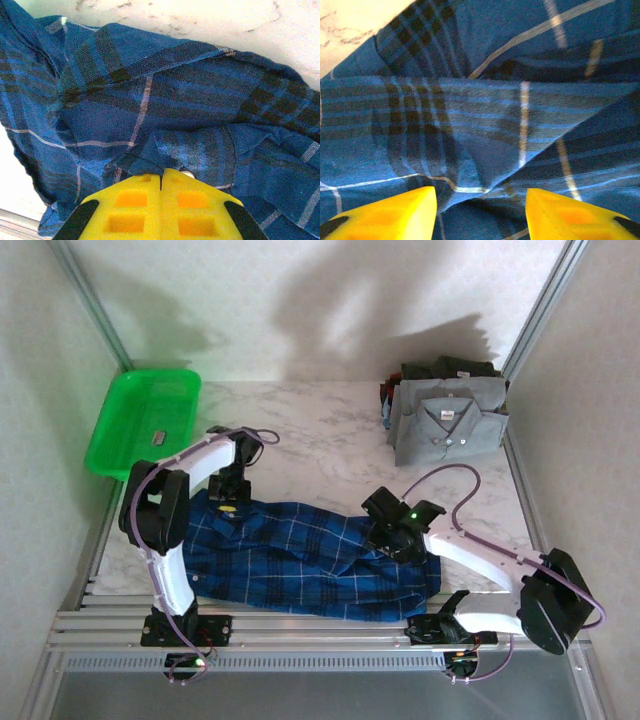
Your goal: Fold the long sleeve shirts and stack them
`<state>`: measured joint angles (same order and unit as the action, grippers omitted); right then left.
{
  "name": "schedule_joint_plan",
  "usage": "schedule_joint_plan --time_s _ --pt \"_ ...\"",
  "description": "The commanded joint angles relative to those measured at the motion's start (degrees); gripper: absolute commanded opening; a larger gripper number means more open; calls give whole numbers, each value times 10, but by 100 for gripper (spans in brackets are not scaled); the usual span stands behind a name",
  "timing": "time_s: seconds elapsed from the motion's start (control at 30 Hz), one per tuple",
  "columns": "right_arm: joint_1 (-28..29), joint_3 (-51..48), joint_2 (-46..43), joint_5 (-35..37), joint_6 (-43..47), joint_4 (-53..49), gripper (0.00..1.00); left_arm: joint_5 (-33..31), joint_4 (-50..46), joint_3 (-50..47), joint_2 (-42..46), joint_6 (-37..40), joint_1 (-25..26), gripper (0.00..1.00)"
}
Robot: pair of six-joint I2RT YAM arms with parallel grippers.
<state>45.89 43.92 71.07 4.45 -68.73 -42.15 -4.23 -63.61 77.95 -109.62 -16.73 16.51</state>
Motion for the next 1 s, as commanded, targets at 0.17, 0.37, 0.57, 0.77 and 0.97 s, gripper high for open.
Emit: schedule_joint_plan --time_s 0.17,0.37,0.57,0.77,0.97 --pt "2 -27 58 -60 -39 85 51 7 -1 -10 12 -11 7 0" --pt "-4 -26 104 -35 -55 98 16 -8 -1 -21 9 -13 5 0" --pt "-7 -3 71 11 -27 4 0 -42 -18 -8 3 -10 -7 0" --pt "-9 -1 27 23 -1 -64 0 -50 -23 5 -15 -9 -24 0" --pt "-9 -9 9 20 17 -97 0 -73 -17 9 -43 -6 -33 0"
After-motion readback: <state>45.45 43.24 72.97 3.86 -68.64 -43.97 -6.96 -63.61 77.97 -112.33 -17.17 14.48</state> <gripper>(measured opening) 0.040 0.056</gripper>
